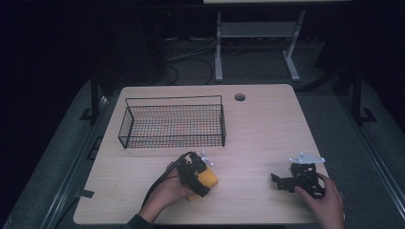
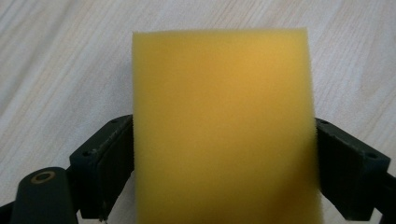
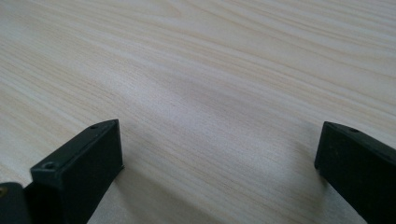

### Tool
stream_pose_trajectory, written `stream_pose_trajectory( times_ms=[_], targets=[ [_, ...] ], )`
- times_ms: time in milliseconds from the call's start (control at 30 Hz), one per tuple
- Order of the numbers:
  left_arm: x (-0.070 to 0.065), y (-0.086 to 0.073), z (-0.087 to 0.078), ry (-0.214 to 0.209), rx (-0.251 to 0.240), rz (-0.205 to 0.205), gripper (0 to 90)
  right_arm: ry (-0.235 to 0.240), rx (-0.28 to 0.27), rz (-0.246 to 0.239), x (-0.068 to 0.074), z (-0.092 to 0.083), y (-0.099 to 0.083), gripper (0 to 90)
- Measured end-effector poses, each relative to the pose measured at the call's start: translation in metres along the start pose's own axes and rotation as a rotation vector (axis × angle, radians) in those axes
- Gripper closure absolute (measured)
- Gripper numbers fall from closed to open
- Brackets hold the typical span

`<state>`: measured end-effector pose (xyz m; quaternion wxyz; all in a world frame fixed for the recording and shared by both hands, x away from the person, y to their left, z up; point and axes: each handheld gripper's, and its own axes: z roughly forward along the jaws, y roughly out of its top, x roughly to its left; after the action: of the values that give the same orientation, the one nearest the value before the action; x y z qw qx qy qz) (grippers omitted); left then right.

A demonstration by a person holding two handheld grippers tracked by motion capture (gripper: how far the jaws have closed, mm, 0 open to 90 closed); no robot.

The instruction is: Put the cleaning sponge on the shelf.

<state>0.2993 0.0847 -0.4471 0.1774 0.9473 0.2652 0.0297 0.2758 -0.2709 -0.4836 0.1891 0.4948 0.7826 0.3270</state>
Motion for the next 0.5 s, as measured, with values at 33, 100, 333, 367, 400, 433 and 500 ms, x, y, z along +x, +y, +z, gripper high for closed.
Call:
stream_pose_trajectory(
  times_ms=[33,100,333,367,400,433,500],
  targets=[
    [-0.0002,0.0001,0.0,0.002,0.001,0.0,13.9,0.0,0.0,0.0,0.0,0.0,0.0,0.1],
    [-0.0003,0.0001,-0.0004,-0.001,0.003,0.002,14.2,0.0,0.0,0.0,0.0,0.0,0.0,0.1],
    [-0.0006,-0.0005,-0.0026,0.002,-0.002,0.008,19.6,0.0,0.0,0.0,0.0,0.0,0.0,0.1],
    [-0.0006,-0.0005,-0.0027,0.003,-0.002,0.008,20.1,0.0,0.0,0.0,0.0,0.0,0.0,0.1],
    [-0.0007,-0.0007,-0.0028,0.004,-0.005,0.004,20.5,0.0,0.0,0.0,0.0,0.0,0.0,0.2],
    [-0.0008,-0.0009,-0.0031,0.005,-0.006,0.003,21.3,0.0,0.0,0.0,0.0,0.0,0.0,0.1],
    [-0.0008,-0.0011,-0.0037,0.008,-0.002,0.003,21.9,-0.001,0.0,0.0,0.0001,0.0,0.0,0.2]
  ],
)
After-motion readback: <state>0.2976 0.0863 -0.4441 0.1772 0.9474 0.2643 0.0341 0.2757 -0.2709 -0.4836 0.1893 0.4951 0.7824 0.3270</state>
